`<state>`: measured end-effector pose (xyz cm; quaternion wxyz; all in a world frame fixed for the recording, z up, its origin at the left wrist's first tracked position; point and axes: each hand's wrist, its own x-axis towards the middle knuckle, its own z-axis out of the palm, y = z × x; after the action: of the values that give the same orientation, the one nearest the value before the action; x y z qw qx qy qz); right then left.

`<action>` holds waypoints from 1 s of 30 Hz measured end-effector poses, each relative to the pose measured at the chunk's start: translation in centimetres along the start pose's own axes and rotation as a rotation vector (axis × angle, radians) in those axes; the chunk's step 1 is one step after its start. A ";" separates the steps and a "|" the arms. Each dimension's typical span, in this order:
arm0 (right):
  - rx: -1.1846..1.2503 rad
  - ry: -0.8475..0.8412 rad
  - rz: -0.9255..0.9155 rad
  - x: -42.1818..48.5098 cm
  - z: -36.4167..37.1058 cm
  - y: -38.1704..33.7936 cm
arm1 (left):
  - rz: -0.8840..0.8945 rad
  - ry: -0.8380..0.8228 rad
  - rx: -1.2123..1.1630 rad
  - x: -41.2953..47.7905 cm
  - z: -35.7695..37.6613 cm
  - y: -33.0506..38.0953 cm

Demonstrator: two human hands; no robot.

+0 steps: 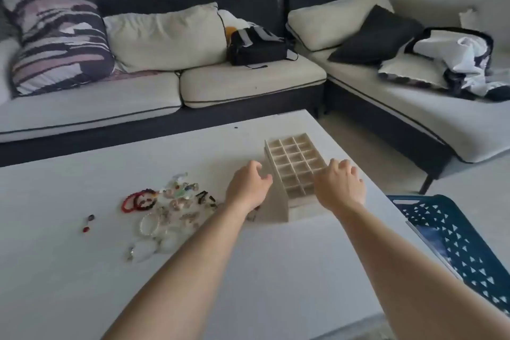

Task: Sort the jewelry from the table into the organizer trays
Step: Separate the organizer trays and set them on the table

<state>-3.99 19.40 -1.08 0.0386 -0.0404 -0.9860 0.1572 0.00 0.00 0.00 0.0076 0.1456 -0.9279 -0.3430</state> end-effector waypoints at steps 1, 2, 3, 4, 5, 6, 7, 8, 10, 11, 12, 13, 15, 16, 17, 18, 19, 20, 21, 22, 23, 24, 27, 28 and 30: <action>0.005 -0.014 0.037 0.3 0.4 0.3 | -0.032 -0.012 -0.063 0.5 1.0 0.1; 0.023 -0.015 0.060 0.8 0.9 0.6 | -0.068 -0.024 -0.107 0.9 1.8 0.2; 0.026 -0.025 0.073 1.2 1.6 0.9 | -0.079 -0.051 -0.156 1.3 2.8 0.1; 0.047 -0.040 0.084 1.5 1.9 1.1 | -0.102 -0.065 -0.201 1.3 3.3 0.3; 0.073 -0.043 0.088 1.8 2.3 1.2 | -0.098 -0.072 -0.257 1.8 4.2 0.1; 0.110 -0.040 0.095 2.0 2.6 1.4 | -0.108 -0.076 -0.284 1.6 4.5 0.3; 0.146 -0.023 0.099 2.4 2.7 1.5 | -0.109 -0.061 -0.311 1.9 4.9 0.2; 0.178 0.002 0.095 2.5 2.6 1.5 | -0.110 -0.034 -0.317 1.7 4.8 0.4; 0.230 0.038 0.073 2.6 2.7 1.4 | -0.100 -0.002 -0.306 1.4 4.6 0.5; 0.256 0.057 0.057 2.5 2.6 1.1 | -0.089 0.013 -0.307 1.2 4.4 0.6; 0.288 0.069 0.046 2.3 2.3 0.9 | -0.093 0.018 -0.308 0.8 3.7 0.7; 0.324 0.076 0.033 2.1 1.9 0.6 | -0.103 0.027 -0.314 0.5 3.0 0.5; 0.397 0.076 -0.031 1.4 1.0 -0.5 | -0.115 0.088 -0.270 -0.8 0.7 -0.2; 0.422 0.071 -0.076 1.0 0.5 -1.1 | -0.137 0.158 -0.256 -1.3 -0.5 -0.8; 0.427 0.067 -0.141 0.8 0.1 -1.8 | -0.171 0.275 -0.281 -1.7 -1.6 -1.5; 0.411 0.059 -0.213 0.1 -0.4 -2.7 | -0.216 0.407 -0.337 -2.6 -3.3 -2.5; 0.393 0.040 -0.282 -0.5 -0.7 -3.4 | -0.262 0.534 -0.417 -3.2 -4.7 -3.9; 0.386 0.006 -0.353 -1.6 -1.2 -4.4 | -0.304 0.628 -0.505 -4.4 -6.7 -5.4; 0.382 -0.038 -0.415 -2.5 -1.4 -5.1 | -0.338 0.661 -0.577 -5.3 -8.2 -7.0; 0.373 -0.083 -0.469 -3.3 -1.6 -5.6 | -0.368 0.641 -0.649 -6.1 -9.4 -8.5; 0.365 -0.122 -0.526 -4.4 -1.6 -6.3 | -0.392 0.587 -0.719 -7.2 -10.8 -10.0; 0.348 -0.164 -0.572 -5.6 -1.6 -6.8 | -0.406 0.504 -0.787 -8.4 -11.7 -11.2; 0.310 -0.281 -0.702 -8.8 -1.0 -8.4 | -0.415 0.241 -0.707 -12.6 -13.7 -14.5; 0.295 -0.312 -0.747 -9.9 -0.6 -9.0 | -0.406 0.173 -0.626 -14.2 -14.1 -15.5; 0.262 -0.365 -0.822 -12.0 0.4 -10.0 | -0.387 0.102 -0.477 -16.7 -14.2 -17.6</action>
<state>7.27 8.68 0.97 -0.0716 0.3869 -0.8828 0.2565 22.30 -17.17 1.04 0.0229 0.3307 -0.7747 -0.5385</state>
